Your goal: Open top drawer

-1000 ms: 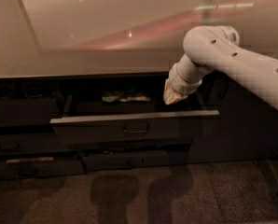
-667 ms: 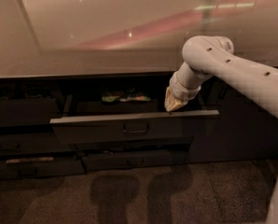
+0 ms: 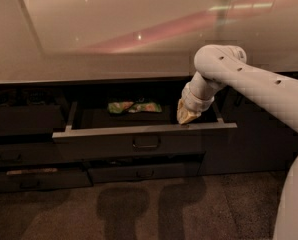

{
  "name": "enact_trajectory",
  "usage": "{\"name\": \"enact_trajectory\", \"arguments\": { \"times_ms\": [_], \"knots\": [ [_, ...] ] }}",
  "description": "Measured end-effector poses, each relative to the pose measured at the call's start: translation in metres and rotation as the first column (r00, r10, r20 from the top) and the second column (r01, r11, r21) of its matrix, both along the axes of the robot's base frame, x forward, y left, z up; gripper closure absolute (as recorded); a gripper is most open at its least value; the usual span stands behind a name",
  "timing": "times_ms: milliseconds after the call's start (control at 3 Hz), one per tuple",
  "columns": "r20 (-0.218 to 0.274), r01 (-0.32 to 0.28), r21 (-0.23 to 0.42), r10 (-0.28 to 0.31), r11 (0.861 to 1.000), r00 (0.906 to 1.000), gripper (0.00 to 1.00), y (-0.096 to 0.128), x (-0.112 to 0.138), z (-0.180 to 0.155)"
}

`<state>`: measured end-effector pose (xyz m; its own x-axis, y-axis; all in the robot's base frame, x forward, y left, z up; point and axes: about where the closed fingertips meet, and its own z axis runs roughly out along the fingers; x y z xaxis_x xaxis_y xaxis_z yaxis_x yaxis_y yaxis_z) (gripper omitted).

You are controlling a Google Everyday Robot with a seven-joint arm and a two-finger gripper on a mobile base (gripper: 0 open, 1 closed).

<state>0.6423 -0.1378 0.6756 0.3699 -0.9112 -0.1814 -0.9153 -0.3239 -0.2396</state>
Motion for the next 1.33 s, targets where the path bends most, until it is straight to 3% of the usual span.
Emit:
{"name": "enact_trajectory", "arguments": {
  "times_ms": [333, 667, 1333],
  "knots": [
    [-0.016, -0.052, 0.088, 0.053, 0.995, 0.9985, 1.0, 0.0039, -0.0013, -0.0001],
    [-0.033, -0.126, 0.209, 0.136, 0.97, 0.9902, 1.0, 0.0109, -0.0035, -0.0015],
    [-0.039, -0.123, 0.195, 0.133, 0.973, 0.9903, 1.0, 0.0127, -0.0037, -0.0038]
  ]
}}
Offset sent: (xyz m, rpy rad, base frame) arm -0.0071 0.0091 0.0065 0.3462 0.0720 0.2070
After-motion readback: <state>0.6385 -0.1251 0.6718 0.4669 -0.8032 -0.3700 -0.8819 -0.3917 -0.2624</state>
